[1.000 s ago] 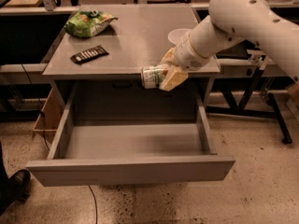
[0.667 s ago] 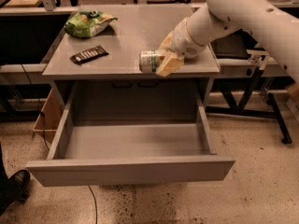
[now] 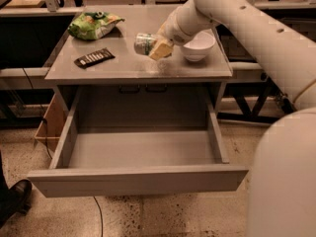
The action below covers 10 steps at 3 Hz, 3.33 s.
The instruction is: Pick 7up can from top drawer and place on counter
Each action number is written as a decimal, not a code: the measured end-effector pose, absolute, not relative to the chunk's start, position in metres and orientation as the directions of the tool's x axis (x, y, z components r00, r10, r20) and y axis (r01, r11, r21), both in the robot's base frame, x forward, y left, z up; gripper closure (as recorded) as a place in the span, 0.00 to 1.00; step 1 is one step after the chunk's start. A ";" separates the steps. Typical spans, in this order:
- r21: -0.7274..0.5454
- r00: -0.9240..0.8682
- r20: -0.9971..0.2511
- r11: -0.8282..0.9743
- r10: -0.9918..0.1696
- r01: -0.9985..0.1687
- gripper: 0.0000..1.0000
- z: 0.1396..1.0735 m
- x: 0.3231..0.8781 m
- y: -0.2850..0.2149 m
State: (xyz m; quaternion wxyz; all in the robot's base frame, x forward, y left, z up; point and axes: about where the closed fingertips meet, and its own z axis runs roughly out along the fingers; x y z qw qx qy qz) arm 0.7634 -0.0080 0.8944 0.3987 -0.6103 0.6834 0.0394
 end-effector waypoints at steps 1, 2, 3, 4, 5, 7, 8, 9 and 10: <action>-0.416 0.007 -0.620 0.321 -0.785 -0.851 1.00 0.884 0.791 0.011; -0.416 -0.039 -0.623 0.374 -0.781 -0.829 1.00 0.872 0.817 0.030; -0.433 -0.062 -0.610 0.398 -0.790 -0.809 0.76 0.859 0.842 0.037; -0.432 -0.074 -0.608 0.408 -0.790 -0.804 0.53 0.853 0.850 0.036; -0.424 -0.072 -0.617 0.408 -0.784 -0.809 0.30 0.852 0.850 0.035; -0.393 -0.001 -0.672 0.358 -0.740 -0.847 0.00 0.855 0.831 0.041; -0.393 -0.001 -0.672 0.358 -0.740 -0.847 0.00 0.857 0.832 0.041; -0.398 0.050 -0.690 0.320 -0.722 -0.860 0.00 0.885 0.794 0.012; -0.444 0.105 -0.694 0.308 -0.713 -0.841 0.00 0.937 0.726 -0.078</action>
Offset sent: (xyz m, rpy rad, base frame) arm 0.0863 0.0582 -0.0315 0.0450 -0.0085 -0.2066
